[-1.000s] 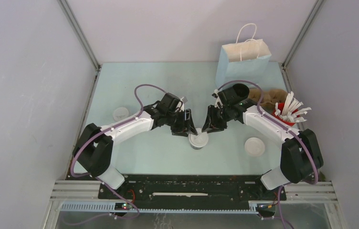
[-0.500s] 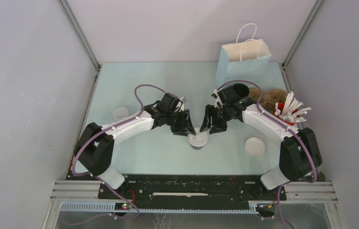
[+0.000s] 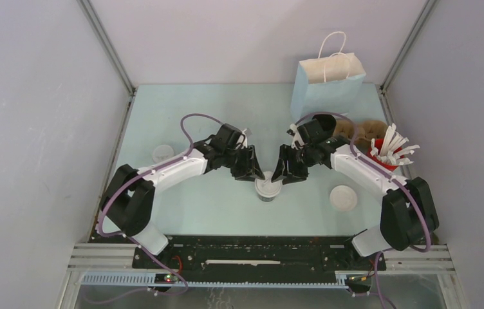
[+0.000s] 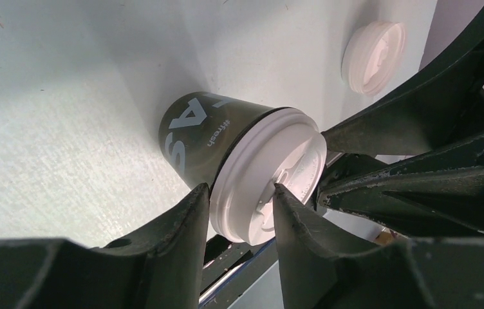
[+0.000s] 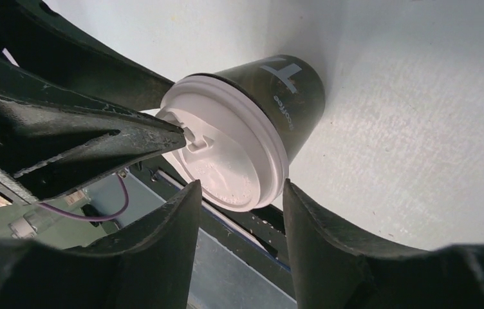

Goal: Pack the takeout coffee

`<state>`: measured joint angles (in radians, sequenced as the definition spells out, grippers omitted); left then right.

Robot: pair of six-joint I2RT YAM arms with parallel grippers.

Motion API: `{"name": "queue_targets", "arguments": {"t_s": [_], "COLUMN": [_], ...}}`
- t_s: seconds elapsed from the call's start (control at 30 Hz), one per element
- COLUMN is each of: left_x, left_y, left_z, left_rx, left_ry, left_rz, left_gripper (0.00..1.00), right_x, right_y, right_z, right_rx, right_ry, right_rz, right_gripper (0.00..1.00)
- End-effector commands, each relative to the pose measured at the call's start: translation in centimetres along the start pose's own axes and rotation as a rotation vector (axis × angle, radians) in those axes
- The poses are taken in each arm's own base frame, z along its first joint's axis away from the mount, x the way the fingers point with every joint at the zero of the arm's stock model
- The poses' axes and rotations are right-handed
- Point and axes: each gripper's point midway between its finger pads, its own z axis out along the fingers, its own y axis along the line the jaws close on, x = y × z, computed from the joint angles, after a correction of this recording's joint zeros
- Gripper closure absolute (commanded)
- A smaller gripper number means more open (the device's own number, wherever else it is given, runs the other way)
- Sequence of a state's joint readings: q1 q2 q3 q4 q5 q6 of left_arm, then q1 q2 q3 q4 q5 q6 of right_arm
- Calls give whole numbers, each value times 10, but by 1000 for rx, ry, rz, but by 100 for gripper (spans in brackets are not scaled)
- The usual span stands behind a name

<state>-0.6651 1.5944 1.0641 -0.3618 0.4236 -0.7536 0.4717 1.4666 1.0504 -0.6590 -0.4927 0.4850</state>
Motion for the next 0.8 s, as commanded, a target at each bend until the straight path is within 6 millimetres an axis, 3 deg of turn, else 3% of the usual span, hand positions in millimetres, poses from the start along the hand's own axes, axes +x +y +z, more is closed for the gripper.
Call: {"name": "queue_targets", "arguments": {"t_s": [0.0, 0.23, 0.77], "left_x": [-8, -6, 5], "left_y": [-7, 2, 25], "left_z": [2, 5, 13], "left_rx": [26, -4, -24], "left_ry": [-12, 5, 21], "left_rz": [-5, -22, -67], "left_gripper": [55, 57, 59], "right_x": [-13, -22, -7], "right_y": [2, -1, -16], "right_z": [5, 9, 24], "right_rx": [-33, -62, -106], "right_ry": [-33, -33, 24], "right_rz": [-16, 31, 66], "right_gripper": [44, 43, 32]}}
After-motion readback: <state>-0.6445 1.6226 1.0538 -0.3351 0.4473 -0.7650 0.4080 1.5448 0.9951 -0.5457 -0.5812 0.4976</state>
